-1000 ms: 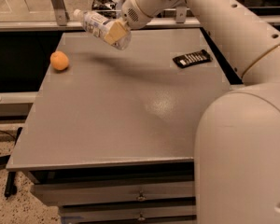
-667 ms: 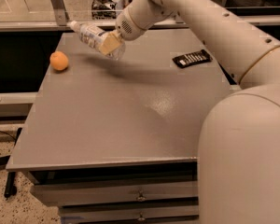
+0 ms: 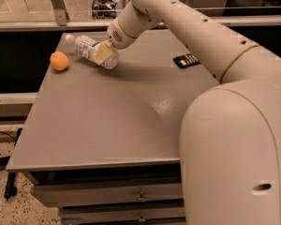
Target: Move blue plastic bottle near orange
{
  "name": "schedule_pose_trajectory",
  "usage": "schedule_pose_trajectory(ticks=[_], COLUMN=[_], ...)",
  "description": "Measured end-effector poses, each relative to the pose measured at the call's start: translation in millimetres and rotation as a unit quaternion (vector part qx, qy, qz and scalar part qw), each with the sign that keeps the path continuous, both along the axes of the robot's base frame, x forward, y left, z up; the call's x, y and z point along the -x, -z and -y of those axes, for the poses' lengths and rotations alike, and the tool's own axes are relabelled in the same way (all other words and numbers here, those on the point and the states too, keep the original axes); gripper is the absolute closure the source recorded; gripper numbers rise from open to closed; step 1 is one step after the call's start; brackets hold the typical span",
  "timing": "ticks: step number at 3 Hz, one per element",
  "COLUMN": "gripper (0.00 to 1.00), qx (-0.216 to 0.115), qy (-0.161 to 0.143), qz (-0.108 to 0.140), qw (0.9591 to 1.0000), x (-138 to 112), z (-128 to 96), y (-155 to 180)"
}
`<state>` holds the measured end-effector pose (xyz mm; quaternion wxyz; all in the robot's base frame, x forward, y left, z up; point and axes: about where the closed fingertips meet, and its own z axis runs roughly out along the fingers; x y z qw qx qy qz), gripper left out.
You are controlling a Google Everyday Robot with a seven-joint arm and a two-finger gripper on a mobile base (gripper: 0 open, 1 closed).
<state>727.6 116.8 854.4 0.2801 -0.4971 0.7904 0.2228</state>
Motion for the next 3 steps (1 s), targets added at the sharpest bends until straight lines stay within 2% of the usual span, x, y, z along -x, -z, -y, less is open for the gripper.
schedule_pose_trajectory(ticks=[1, 2, 3], gripper=[1.0, 0.84, 0.61], qx=[0.016, 0.027, 0.031], qy=[-0.018, -0.034, -0.043], qz=[-0.007, -0.012, -0.018], qw=[0.9997, 0.999, 0.9985], x=[-0.1, 2.2, 5.2], z=[-9.7, -17.9, -22.1], y=[5.8, 8.0, 9.8])
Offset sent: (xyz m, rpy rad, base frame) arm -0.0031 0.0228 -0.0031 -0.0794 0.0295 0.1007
